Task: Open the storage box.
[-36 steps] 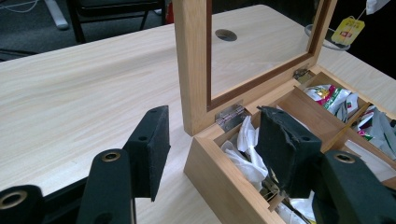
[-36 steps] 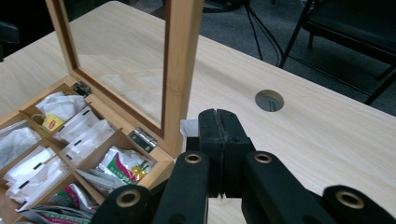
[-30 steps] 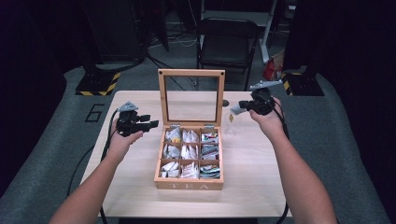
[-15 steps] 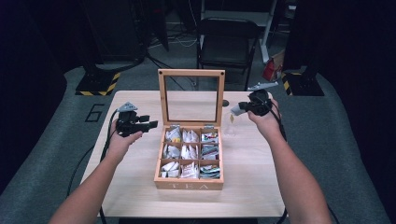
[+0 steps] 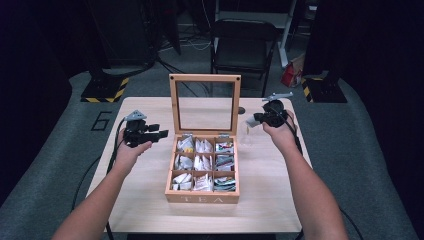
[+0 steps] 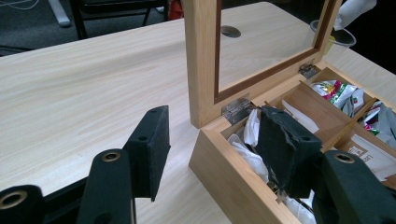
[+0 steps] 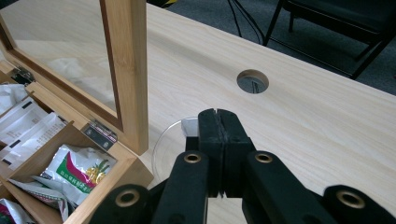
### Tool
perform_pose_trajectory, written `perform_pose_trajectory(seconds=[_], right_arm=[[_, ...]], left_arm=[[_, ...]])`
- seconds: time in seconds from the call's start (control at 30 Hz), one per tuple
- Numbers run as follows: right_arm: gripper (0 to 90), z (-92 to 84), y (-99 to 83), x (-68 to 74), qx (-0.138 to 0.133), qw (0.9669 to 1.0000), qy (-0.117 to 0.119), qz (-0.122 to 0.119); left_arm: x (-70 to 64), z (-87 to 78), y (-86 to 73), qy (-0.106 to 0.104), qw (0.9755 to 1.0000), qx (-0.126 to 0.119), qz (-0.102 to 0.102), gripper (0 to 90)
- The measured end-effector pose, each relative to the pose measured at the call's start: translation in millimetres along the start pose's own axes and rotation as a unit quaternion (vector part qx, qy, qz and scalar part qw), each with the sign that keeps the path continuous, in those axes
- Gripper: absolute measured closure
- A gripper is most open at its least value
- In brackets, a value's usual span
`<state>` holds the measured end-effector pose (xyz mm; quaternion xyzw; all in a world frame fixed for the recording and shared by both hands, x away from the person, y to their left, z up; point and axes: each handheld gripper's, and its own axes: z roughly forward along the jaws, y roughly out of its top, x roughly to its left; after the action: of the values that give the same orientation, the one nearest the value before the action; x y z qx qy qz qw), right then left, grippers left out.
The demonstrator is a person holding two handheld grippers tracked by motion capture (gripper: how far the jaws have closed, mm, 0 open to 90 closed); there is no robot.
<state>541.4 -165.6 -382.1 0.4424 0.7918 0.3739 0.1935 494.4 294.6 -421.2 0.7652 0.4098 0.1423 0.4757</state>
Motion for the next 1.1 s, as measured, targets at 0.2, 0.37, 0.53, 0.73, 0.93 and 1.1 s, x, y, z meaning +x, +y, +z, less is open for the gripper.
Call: perform_pose_trajectory(seconds=[0.2, 0.37, 0.53, 0.73, 0.93, 1.1], right_arm=[[89.3, 7.2, -3.7, 2.1, 0.006, 1.0000, 0.000, 0.000], [89.1, 11.8, -4.2, 4.0, 0.010, 1.0000, -0.001, -0.001], [88.9, 14.8, -5.1, 4.5, 0.012, 0.9999, 0.001, -0.004], [88.3, 19.6, -9.1, 4.0, 0.019, 0.9998, 0.002, 0.001], [84.6, 21.4, -8.7, 3.8, 0.026, 0.9996, 0.009, 0.008], [83.2, 20.6, -8.8, 4.3, 0.025, 0.9996, 0.010, 0.007]], left_arm=[[1.1, -0.3, -1.2, 0.000, 1.0000, 0.000, -0.002, 43.9], [1.1, -1.8, -1.5, 0.000, 1.0000, 0.003, -0.001, 43.9], [1.7, -4.4, -1.7, 0.003, 1.0000, 0.000, -0.007, 44.0], [2.2, -5.2, -1.7, 0.004, 1.0000, 0.001, -0.003, 44.0], [3.1, -5.5, -1.8, 0.005, 1.0000, 0.001, -0.007, 43.9], [2.4, -5.5, -1.9, 0.005, 1.0000, 0.000, -0.008, 43.9]])
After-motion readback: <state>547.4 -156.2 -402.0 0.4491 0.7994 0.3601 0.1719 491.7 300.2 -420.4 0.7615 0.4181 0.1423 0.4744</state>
